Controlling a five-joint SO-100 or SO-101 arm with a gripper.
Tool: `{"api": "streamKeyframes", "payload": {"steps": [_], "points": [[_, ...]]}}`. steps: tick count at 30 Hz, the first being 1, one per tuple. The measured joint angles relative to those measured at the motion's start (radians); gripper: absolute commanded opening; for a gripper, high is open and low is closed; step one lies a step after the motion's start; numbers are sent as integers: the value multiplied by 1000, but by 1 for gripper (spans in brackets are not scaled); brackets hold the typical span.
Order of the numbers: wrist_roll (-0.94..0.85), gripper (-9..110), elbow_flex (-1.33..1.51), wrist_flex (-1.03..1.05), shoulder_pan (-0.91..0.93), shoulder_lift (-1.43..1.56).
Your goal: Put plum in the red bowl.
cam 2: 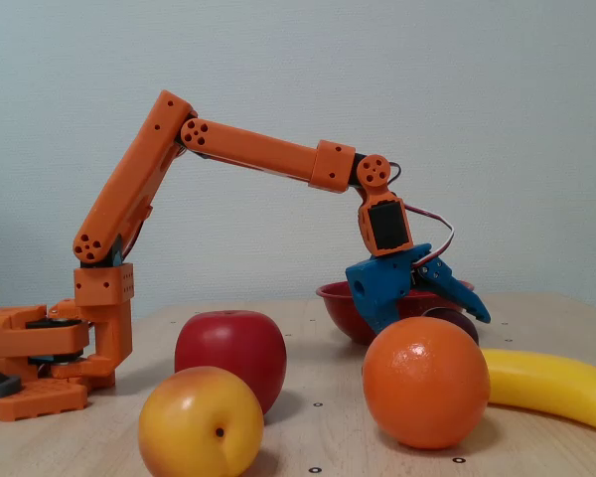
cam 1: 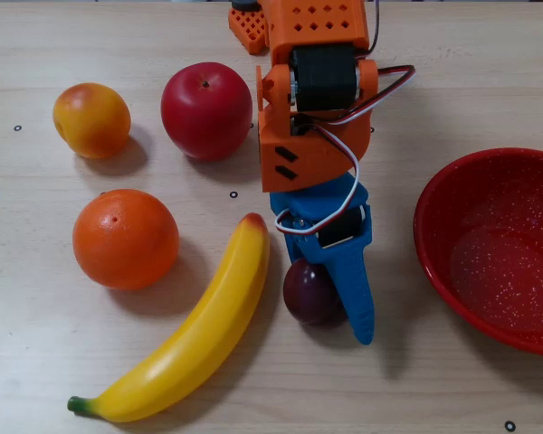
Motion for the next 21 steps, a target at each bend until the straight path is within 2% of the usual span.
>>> {"api": "streamKeyframes", "payload": {"steps": [2, 9, 21], "points": [[0, 45, 0, 0, 0, 0], [-17, 32, 14, -18, 0, 0], [-21, 30, 17, -21, 0, 2]]}}
